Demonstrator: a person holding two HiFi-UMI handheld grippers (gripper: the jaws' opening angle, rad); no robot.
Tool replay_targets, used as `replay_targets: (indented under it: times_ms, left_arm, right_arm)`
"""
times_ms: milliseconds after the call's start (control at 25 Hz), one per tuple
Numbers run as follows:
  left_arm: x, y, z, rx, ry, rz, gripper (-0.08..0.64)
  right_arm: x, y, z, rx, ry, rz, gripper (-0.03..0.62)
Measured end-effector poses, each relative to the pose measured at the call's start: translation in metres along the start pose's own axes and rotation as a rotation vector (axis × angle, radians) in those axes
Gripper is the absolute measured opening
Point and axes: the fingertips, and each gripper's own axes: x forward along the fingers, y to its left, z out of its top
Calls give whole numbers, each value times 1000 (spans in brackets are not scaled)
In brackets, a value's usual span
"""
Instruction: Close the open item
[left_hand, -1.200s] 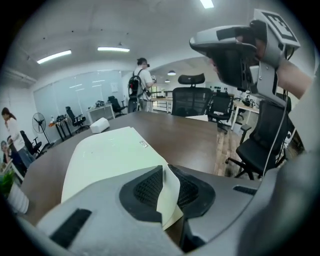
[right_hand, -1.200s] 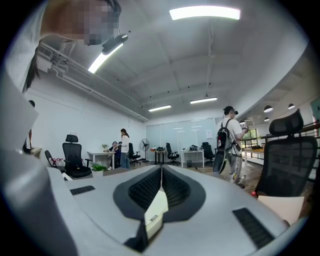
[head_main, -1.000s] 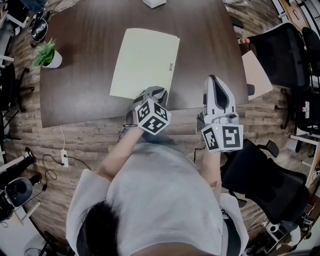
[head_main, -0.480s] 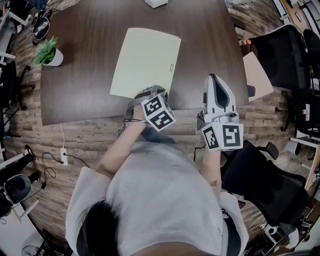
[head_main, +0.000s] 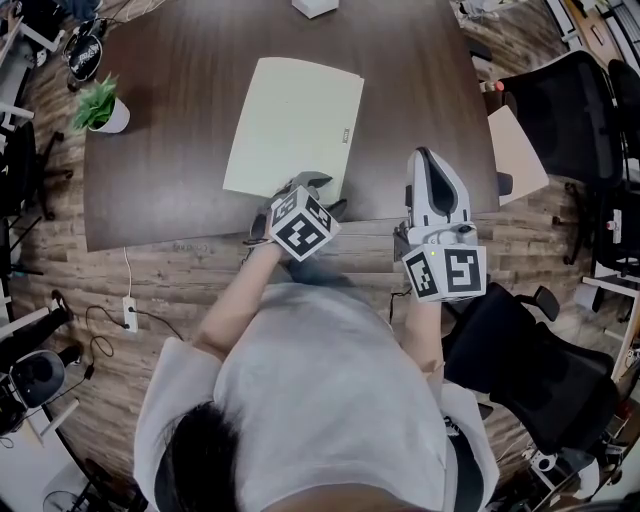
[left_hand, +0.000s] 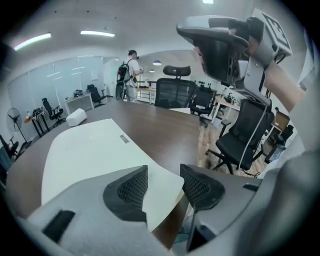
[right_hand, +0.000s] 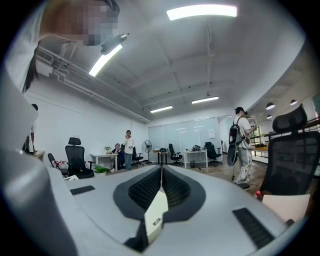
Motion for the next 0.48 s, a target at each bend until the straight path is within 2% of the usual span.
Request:
replay_targets:
  times_ms: [240, 400, 480]
  left_arm:
    - [-11, 1, 9, -111, -84, -65, 187]
    - [-5, -1, 1, -134, -74, -107, 199]
    - [-4, -1, -1, -185, -73, -127, 201]
  right_arm:
    - [5, 8, 2, -8, 2, 10, 14]
    - [6, 13, 3, -15, 5, 14, 14]
    - [7, 15, 5, -18, 5, 13, 14]
